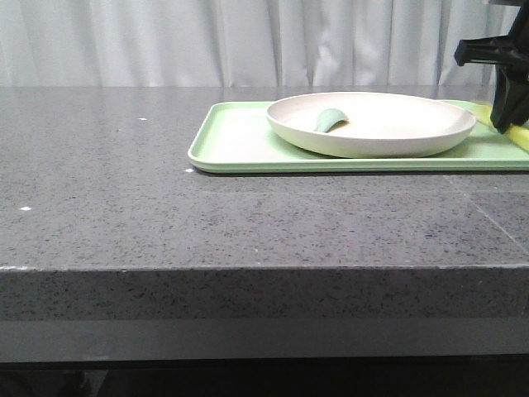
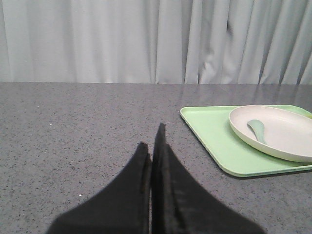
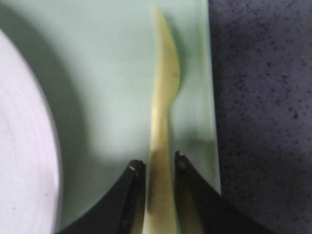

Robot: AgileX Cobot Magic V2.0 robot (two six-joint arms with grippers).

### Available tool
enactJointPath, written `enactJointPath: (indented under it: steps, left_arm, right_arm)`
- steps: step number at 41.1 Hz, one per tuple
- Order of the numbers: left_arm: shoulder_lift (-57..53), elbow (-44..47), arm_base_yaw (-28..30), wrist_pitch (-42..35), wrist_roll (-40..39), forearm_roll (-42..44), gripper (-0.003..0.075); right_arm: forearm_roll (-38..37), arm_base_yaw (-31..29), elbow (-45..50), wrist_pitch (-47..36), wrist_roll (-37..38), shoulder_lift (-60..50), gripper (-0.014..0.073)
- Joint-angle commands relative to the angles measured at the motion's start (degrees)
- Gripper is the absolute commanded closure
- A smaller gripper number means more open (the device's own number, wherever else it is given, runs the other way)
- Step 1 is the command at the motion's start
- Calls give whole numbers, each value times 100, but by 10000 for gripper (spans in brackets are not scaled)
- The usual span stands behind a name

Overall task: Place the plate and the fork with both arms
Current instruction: 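Carry the fork beside the plate and set it on the tray, then open the right gripper and raise it away from the fork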

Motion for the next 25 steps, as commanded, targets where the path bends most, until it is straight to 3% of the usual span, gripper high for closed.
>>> enactJointPath:
  steps: [1,6,14,17,25]
  left_arm:
    - [66,-141,8,-477,10,-17,738]
    - [66,-141,8,-477,10,-17,738]
    - [66,-141,8,-477,10,-27,738]
    - [66,-141,8,-477,10,-27,738]
    - [66,-141,8,-477,10,-27,738]
  right_arm:
    - [-57,-43,-209,-134,-64,-275,268]
    - [-57,-43,-368,17,-64,-396,207]
    - [-57,-32,-511,131,-64,-994,221]
    - [-57,-32,-442,136,-64,-1254,270]
    - [-57,1,508,-193,-129,-2154,504]
